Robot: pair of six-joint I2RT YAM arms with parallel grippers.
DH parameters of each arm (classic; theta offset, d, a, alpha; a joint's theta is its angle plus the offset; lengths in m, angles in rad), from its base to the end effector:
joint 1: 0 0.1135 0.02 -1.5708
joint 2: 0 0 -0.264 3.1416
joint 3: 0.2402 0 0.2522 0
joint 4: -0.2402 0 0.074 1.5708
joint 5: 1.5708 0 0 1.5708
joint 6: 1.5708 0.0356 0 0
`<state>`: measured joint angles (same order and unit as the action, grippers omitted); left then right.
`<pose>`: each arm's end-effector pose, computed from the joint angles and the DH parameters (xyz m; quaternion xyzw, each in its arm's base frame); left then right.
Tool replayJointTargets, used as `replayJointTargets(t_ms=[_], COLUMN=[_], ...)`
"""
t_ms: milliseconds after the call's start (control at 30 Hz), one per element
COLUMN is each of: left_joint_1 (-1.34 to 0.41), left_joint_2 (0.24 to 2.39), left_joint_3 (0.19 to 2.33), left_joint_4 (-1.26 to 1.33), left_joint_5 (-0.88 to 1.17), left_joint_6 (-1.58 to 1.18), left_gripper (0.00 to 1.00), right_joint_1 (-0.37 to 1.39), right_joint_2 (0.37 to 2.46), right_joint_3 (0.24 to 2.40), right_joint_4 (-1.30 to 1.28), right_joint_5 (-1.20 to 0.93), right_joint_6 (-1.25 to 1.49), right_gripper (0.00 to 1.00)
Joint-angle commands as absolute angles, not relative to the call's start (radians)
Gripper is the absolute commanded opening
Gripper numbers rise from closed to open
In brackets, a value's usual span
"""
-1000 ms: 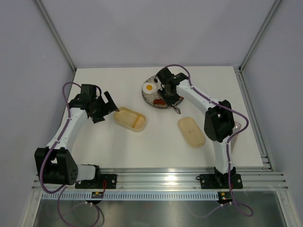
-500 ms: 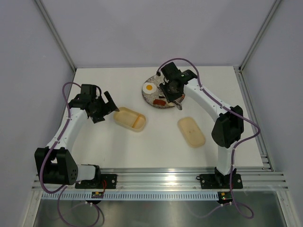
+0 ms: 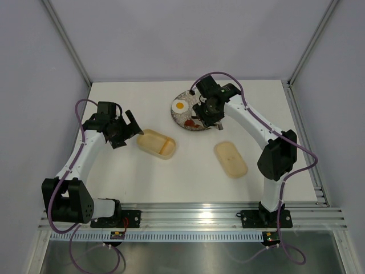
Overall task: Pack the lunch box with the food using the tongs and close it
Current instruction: Pick up the fake food from the plate.
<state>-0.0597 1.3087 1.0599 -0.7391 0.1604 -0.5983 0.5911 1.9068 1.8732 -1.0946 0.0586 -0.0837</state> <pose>0.2631 -0.0214 0.2752 -0.2318 0.9265 -0.1652 0.2463 0.3340 0.2216 0.3155 -0.3167 0.9223 0.0274 0.2196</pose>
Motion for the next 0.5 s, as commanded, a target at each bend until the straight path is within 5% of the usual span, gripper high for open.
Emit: replayJointTargets(t_ms=[0, 467], left_joint_1=[-0.057, -0.058], left_joint_2=[1.287, 1.282], left_joint_3=[1.074, 1.085], left_joint_4=[-0.71, -0.727], left_joint_5=[0.17, 0.164], left_joint_6=[-0.581, -0.58], left_gripper=[0.99, 0.99], right_joint_1=[0.6, 0.607], right_joint_2=[1.896, 1.971], right_joint_3=[1.907, 1.93], right_joint_4=[-1.1, -1.109], right_joint_5=[0.032, 0.041], right_joint_6=[-0.132, -0.216], right_gripper=[0.51, 0.52])
